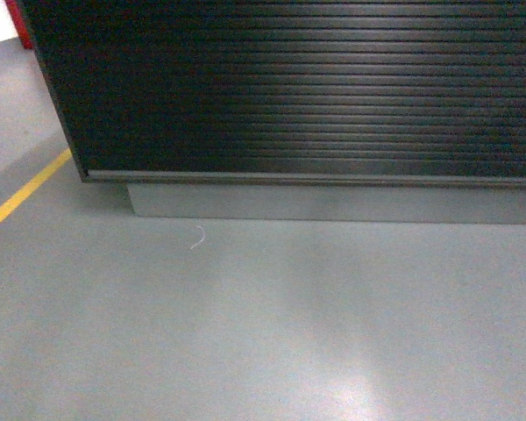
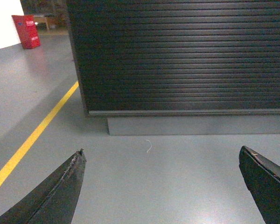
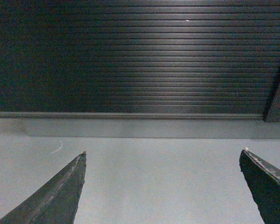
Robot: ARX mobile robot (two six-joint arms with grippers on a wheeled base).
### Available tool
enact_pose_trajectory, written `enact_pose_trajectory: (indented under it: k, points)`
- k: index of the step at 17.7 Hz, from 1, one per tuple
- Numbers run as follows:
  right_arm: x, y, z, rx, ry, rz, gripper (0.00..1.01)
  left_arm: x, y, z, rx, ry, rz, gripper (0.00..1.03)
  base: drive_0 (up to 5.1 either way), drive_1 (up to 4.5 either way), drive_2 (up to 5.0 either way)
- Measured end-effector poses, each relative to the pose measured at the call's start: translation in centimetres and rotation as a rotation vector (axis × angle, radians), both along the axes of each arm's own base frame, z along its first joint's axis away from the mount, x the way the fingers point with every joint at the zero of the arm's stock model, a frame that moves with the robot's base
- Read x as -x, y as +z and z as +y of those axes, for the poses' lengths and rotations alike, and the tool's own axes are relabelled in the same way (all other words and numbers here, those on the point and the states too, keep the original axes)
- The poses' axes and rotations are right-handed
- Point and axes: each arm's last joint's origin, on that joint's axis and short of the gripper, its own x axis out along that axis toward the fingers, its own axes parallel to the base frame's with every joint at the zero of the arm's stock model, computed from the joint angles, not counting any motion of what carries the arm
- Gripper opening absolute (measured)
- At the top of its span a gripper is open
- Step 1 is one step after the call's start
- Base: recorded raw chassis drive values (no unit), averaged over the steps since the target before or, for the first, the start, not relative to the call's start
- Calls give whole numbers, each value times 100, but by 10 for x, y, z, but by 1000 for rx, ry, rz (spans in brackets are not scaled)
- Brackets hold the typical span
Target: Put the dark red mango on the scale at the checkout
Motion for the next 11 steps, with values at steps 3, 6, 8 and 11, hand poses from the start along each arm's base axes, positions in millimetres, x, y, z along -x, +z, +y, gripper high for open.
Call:
enact_pose_trajectory:
  k: [3, 6, 8, 11]
  points:
    - [0, 0, 0, 0, 0, -4, 98, 0, 0, 0, 0, 1, -3, 98, 4, 437, -429]
    - [0, 0, 0, 0, -1, 2, 98, 0, 0, 0, 0, 0, -1, 98, 6, 440, -427]
    - [0, 0, 0, 0, 0, 0, 98, 0, 0, 0, 0, -1, -2, 98, 9, 443, -424]
    - [0, 0, 0, 0, 0, -1, 98, 0, 0, 0, 0, 0, -3, 98, 2, 435, -432]
